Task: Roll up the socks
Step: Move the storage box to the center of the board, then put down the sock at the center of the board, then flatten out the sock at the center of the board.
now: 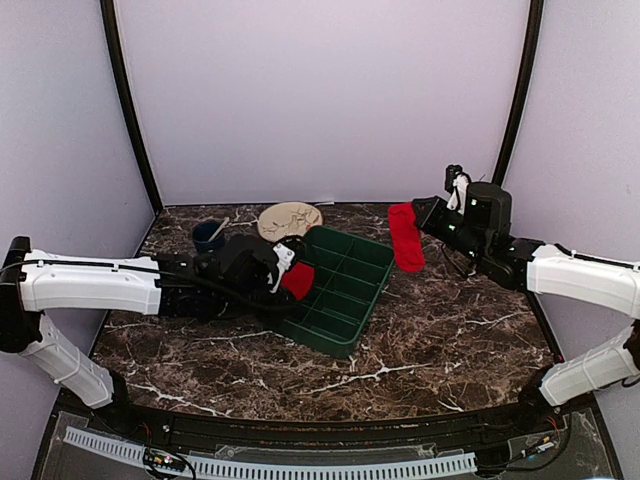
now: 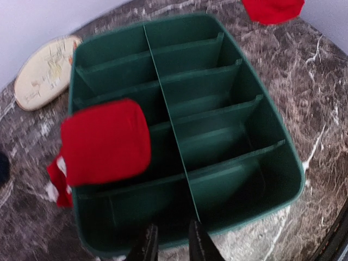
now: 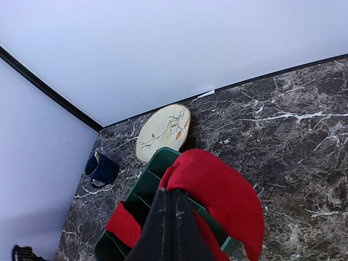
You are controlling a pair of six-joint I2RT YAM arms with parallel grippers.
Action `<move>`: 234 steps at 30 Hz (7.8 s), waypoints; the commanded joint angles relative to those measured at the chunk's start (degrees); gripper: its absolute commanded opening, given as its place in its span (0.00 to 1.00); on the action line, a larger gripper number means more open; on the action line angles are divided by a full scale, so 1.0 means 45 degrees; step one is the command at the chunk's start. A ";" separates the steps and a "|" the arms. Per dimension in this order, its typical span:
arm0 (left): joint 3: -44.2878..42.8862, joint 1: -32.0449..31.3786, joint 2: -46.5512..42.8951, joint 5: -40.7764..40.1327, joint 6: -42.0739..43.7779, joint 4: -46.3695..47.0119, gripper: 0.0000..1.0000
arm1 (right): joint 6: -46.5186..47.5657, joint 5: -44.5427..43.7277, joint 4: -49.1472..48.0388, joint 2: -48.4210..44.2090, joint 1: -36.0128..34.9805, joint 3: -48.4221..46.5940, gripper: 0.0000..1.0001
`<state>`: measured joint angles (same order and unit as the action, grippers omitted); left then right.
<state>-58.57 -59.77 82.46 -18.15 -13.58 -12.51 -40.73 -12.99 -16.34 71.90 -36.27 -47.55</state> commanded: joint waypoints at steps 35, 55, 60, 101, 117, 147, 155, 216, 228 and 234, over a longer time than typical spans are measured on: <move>-0.0454 0.0388 0.5078 0.0937 0.1436 0.2942 0.00 | 0.0525 -0.0259 0.0374 0.0188 0.0203 -0.0999 0.00; -0.4927 0.2583 0.8900 0.3145 0.2508 0.4763 0.00 | 0.0745 -0.0682 0.0583 0.0030 0.0365 -0.0776 0.00; -0.6286 0.2946 0.9792 0.4018 0.2788 0.4863 0.00 | 0.0799 -0.0735 0.0679 -0.0063 0.0385 -0.0726 0.00; 0.3144 0.2596 -0.1418 0.3769 0.0287 0.5826 0.69 | -0.0207 0.6175 0.1385 0.2355 -0.3249 -0.1854 0.00; 0.3468 0.2692 -0.2150 0.3739 -0.0251 0.4517 0.76 | 0.2407 0.9273 0.3279 0.5172 -0.4149 -0.3041 0.00; 0.3112 0.4781 -0.1310 0.3934 -0.2584 0.3487 0.80 | 0.9271 -0.1477 0.1375 0.3641 -0.8786 0.0045 0.67; 0.2965 0.4776 -0.0680 0.5435 -0.2177 0.4150 0.80 | 0.8365 -0.3623 0.1551 0.2541 -0.8419 0.0185 0.71; -0.2665 0.4163 0.6523 1.3173 0.0302 0.1024 0.19 | 0.2602 0.4979 0.1699 0.7619 -0.2594 -0.0826 0.09; -0.1348 0.4141 0.4331 1.5231 0.1454 0.1193 0.17 | 0.2880 0.5173 0.2140 0.8713 -0.2488 -0.1828 0.08; -0.0916 0.3910 0.4169 1.5978 0.1862 0.0372 0.17 | 0.3333 0.5051 0.2629 0.9447 -0.2455 -0.3092 0.08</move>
<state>-65.25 -41.01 103.24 49.98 -7.84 -7.20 -27.66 10.48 -7.90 111.39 -47.92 -58.37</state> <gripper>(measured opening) 0.173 0.084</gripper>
